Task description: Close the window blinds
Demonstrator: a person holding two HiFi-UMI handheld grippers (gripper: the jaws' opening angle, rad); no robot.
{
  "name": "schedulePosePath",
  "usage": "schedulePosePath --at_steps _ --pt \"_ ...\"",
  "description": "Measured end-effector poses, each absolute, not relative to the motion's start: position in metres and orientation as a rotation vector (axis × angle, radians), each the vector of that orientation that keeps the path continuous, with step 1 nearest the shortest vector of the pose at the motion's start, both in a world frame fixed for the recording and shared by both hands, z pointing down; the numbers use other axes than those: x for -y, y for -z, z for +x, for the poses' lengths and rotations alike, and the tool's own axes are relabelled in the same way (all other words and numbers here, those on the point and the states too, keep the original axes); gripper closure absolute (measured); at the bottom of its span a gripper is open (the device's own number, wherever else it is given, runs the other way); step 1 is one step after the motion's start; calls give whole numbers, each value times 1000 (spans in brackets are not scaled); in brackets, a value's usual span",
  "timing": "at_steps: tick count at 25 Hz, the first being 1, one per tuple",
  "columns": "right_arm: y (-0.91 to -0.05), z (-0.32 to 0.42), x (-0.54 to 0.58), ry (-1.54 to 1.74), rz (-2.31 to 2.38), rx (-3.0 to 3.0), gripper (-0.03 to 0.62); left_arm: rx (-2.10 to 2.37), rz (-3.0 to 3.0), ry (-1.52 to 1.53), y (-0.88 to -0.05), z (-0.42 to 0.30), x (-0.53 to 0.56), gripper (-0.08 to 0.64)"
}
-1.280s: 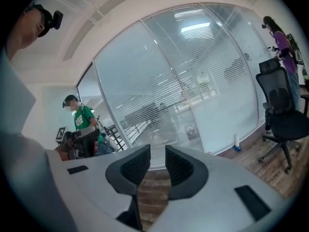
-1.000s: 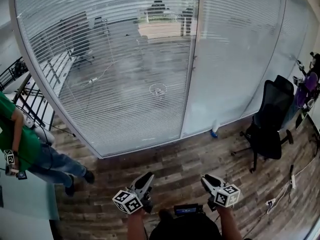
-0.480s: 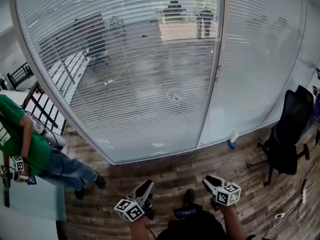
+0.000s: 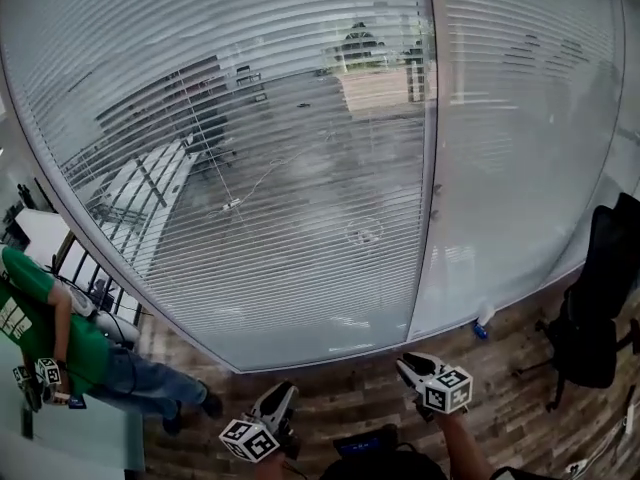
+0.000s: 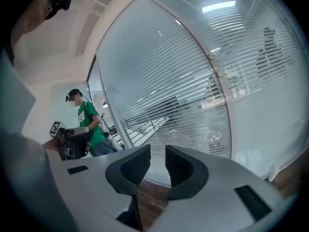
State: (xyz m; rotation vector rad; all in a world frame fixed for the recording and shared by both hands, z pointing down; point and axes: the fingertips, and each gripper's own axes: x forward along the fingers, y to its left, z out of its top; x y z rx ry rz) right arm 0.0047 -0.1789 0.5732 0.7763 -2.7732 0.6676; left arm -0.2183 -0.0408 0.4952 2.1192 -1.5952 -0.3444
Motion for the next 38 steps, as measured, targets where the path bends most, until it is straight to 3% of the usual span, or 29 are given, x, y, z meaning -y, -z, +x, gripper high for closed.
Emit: schedulePosePath --at_steps 8,17,24,29,38 --pt "-569 39 232 -667 937 2755 512 1583 2130 260 -483 -204 87 471" --pt "-540 66 276 -324 1165 2655 512 1471 2167 282 -499 -191 125 471" --pt "-457 68 356 -18 1373 2583 506 1403 2247 394 -478 -228 174 471" --pt "-398 48 400 137 1470 2529 446 1386 2251 486 -472 -278 196 471" --pt "-343 52 470 357 1600 2398 445 1464 2208 544 -477 -328 212 471"
